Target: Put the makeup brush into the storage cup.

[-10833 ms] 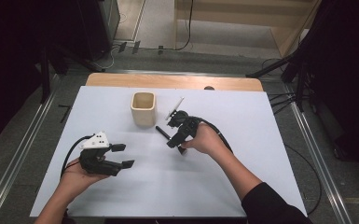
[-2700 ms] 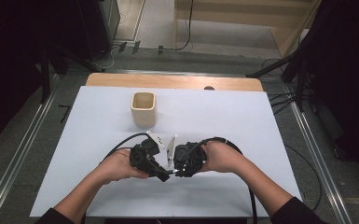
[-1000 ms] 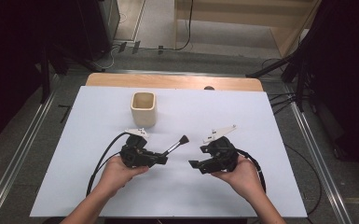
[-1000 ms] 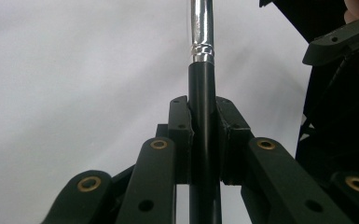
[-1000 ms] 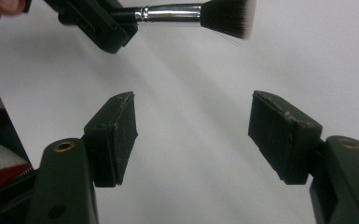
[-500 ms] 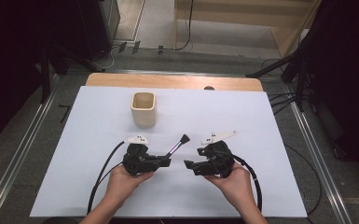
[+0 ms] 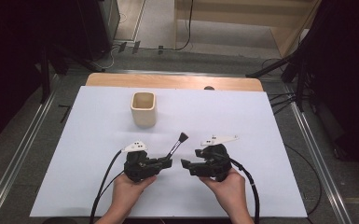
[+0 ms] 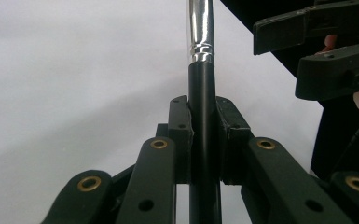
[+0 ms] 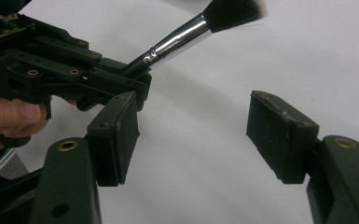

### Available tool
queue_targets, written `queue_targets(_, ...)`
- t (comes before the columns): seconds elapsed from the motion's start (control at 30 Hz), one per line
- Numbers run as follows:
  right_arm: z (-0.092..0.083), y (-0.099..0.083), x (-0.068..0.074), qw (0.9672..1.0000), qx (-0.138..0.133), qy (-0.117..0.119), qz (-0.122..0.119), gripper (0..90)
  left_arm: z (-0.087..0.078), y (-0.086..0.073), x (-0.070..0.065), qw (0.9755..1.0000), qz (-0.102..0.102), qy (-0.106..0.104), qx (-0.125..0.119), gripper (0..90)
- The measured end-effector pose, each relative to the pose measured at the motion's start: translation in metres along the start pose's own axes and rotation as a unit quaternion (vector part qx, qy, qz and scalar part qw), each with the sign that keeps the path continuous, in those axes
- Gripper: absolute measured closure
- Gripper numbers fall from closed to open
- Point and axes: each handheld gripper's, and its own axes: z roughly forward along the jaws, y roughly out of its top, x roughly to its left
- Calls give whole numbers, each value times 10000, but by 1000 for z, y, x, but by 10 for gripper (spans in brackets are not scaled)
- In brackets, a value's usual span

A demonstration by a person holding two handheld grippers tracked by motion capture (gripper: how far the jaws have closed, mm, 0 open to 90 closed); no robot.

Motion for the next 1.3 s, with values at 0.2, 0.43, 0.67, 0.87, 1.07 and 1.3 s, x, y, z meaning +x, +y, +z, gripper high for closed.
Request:
queue_targets(0.2,1,0,3,9999,-45,-44,144,357,2,-6,-3,9998,-42,45,-175,796)
queue_targets(0.43,6,1,7,9989,-138,-8,456,374,5,-10,-5,9994,-156,47,-289,796)
queue_targets(0.67,13,3,11,9978,-229,-17,619,374,5,-13,-7,9987,-218,109,-453,795)
queue_targets(0.87,18,6,11,9948,-381,12,945,374,7,-16,-9,9982,-243,148,-520,795)
queue_targets(1.07,20,9,9,9920,-480,60,1164,320,9,-17,-10,9981,-214,182,-542,795)
queue_targets(1.3,22,12,7,9883,-528,215,1413,329,9,-18,-11,9976,-244,208,-607,795)
